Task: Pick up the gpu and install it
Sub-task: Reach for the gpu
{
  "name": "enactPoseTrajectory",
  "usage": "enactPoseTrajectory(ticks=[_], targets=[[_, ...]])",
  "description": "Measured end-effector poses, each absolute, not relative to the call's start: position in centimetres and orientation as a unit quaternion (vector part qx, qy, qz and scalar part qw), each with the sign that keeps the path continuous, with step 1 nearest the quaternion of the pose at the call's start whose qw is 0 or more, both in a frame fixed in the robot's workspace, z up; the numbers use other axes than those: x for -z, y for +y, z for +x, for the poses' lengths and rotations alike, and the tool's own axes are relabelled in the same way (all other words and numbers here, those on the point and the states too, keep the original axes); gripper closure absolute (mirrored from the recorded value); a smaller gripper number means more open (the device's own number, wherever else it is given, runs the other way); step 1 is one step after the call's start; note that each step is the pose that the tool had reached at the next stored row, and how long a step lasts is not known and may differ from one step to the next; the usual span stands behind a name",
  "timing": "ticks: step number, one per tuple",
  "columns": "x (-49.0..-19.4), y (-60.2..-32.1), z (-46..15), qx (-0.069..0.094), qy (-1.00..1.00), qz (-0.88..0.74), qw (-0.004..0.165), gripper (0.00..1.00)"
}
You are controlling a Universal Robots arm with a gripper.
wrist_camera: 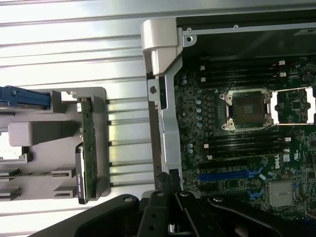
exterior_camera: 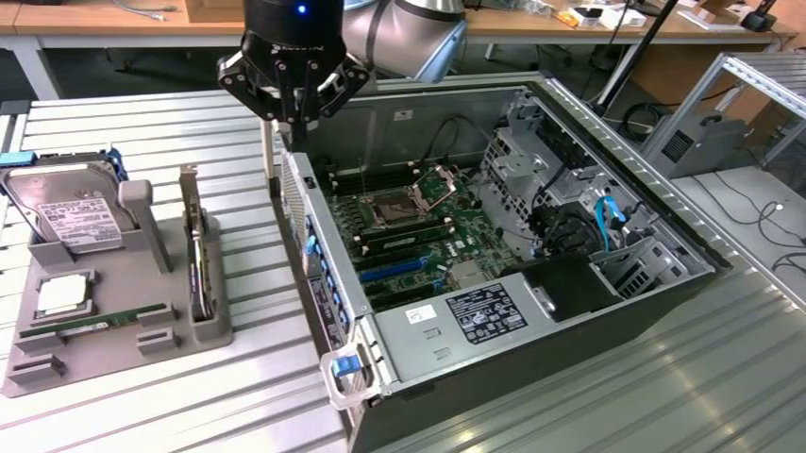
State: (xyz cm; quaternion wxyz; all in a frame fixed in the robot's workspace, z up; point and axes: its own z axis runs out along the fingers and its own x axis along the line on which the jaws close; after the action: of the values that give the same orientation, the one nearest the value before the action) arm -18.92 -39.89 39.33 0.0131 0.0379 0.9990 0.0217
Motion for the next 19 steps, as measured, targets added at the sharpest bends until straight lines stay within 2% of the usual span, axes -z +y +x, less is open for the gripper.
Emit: enactPoseTrajectory(ticks=[19], targets=[[-39.3, -39.9, -20.5, -0.022, 0.999, 0.038, 0.013, 0.89]])
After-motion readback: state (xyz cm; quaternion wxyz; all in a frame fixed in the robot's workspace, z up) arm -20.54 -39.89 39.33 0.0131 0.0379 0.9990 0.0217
